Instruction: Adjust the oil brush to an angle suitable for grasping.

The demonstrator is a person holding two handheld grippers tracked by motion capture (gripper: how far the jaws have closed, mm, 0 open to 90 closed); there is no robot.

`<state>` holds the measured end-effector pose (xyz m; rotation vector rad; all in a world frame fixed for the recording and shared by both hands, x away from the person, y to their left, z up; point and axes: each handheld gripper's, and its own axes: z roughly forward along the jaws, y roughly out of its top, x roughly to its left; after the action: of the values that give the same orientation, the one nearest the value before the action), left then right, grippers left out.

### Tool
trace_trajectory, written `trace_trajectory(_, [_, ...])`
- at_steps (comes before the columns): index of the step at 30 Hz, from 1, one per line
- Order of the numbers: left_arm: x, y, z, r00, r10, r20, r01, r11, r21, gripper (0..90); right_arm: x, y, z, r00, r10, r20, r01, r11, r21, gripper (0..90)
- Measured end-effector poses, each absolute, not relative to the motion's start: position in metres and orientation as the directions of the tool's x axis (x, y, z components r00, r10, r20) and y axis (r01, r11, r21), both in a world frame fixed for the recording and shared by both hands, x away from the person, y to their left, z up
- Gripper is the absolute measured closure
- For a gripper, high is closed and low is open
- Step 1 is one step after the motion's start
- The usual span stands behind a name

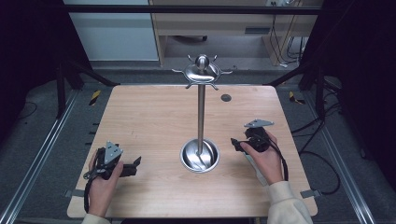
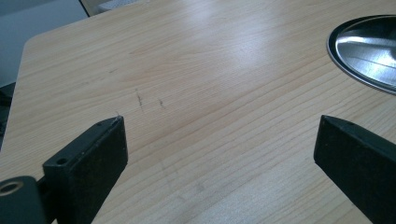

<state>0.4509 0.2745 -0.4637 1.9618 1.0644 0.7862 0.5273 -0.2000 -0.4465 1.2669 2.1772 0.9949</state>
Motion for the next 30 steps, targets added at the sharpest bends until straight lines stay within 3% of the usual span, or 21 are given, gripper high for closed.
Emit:
trace_trajectory(4, [0.451, 0.274, -0.464, 0.466, 0.871, 0.158, 0.407, -0.369, 0.836, 2.4, 0.525, -0.197, -0.450, -0.530, 0.848, -0.019, 0.555, 0.363, 0.748, 34.8])
trace_trajectory(6, [0.451, 0.274, -0.464, 0.466, 0.871, 0.156, 0.407, -0.368, 0.836, 2.4, 0.523, -0.195, -0.453, -0.567, 0.823, -0.036, 0.544, 0.407, 0.734, 43.4])
trace_trajectory(10, [0.451, 0.274, -0.464, 0.469, 0.869, 0.160, 0.405, -0.372, 0.835, 2.5, 0.522, -0.191, -0.456, -0.586, 0.809, -0.044, 0.540, 0.430, 0.724, 49.5])
trace_trajectory(13, [0.451, 0.273, -0.464, 0.471, 0.867, 0.162, 0.405, -0.376, 0.834, 2.4, 0.521, -0.187, -0.459, -0.611, 0.789, -0.069, 0.525, 0.469, 0.710, 65.6])
trace_trajectory(15, [0.451, 0.271, -0.464, 0.473, 0.866, 0.163, 0.405, -0.377, 0.833, 2.4, 0.521, -0.185, -0.461, -0.625, 0.777, -0.072, 0.521, 0.483, 0.704, 70.4])
trace_trajectory(16, [0.451, 0.271, -0.464, 0.474, 0.865, 0.163, 0.404, -0.378, 0.833, 2.4, 0.521, -0.183, -0.463, -0.633, 0.768, -0.095, 0.519, 0.513, 0.684, 78.5])
trace_trajectory(18, [0.451, 0.271, -0.464, 0.474, 0.865, 0.164, 0.404, -0.379, 0.832, 2.5, 0.522, -0.182, -0.467, -0.633, 0.767, -0.104, 0.525, 0.525, 0.669, 83.8])
trace_trajectory(24, [0.451, 0.271, -0.464, 0.473, 0.866, 0.164, 0.404, -0.378, 0.833, 2.6, 0.526, -0.183, -0.477, -0.623, 0.774, -0.116, 0.566, 0.547, 0.617, 90.0])
trace_trajectory(30, [0.451, 0.271, -0.464, 0.476, 0.864, 0.165, 0.404, -0.381, 0.831, 2.6, 0.528, -0.185, -0.480, -0.604, 0.789, -0.114, 0.590, 0.538, 0.603, 90.0])
